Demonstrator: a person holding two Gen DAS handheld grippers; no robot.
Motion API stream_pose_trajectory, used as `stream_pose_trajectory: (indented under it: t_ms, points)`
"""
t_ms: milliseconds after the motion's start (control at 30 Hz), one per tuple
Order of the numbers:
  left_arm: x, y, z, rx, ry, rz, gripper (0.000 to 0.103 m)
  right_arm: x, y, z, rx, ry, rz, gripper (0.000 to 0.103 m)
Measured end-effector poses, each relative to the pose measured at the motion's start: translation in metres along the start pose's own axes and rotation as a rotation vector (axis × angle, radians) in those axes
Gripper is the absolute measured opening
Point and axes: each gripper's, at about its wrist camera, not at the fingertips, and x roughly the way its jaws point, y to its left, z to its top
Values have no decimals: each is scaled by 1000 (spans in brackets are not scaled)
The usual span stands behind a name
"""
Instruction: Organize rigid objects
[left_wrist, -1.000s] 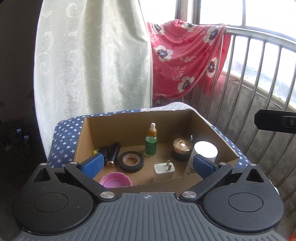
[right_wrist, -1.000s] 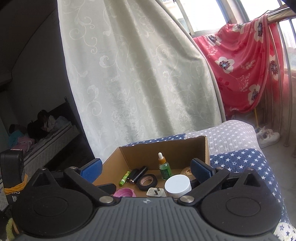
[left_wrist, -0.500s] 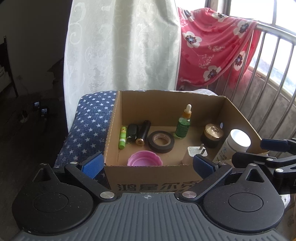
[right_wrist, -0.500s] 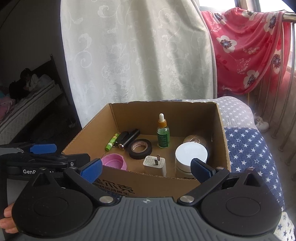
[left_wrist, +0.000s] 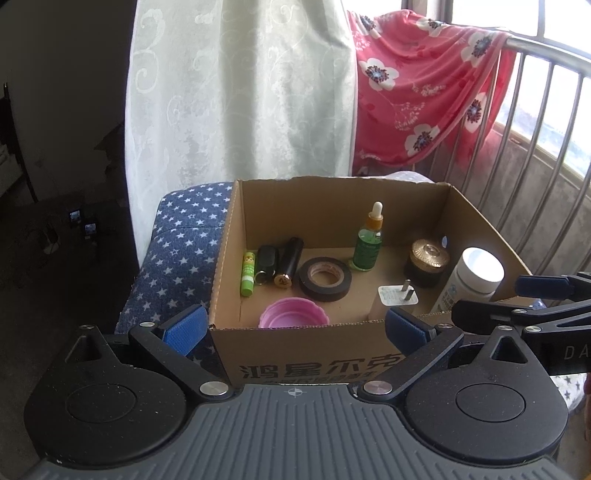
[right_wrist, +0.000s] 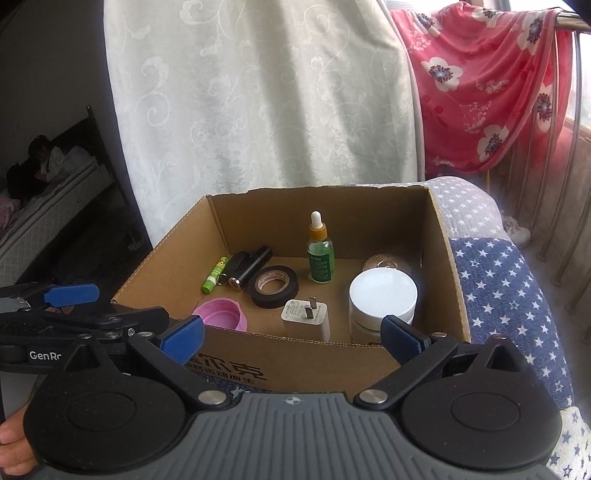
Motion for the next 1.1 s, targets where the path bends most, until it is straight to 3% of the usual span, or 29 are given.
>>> stream_pose_trajectory:
  t_ms: [700,1100]
  points:
    - [-1,-4,1,17,-21,22,103,0,-4,-1,28,14,8,103]
    - [2,0,-2,6,14,8,103,0,-3,-1,20,20,1,103]
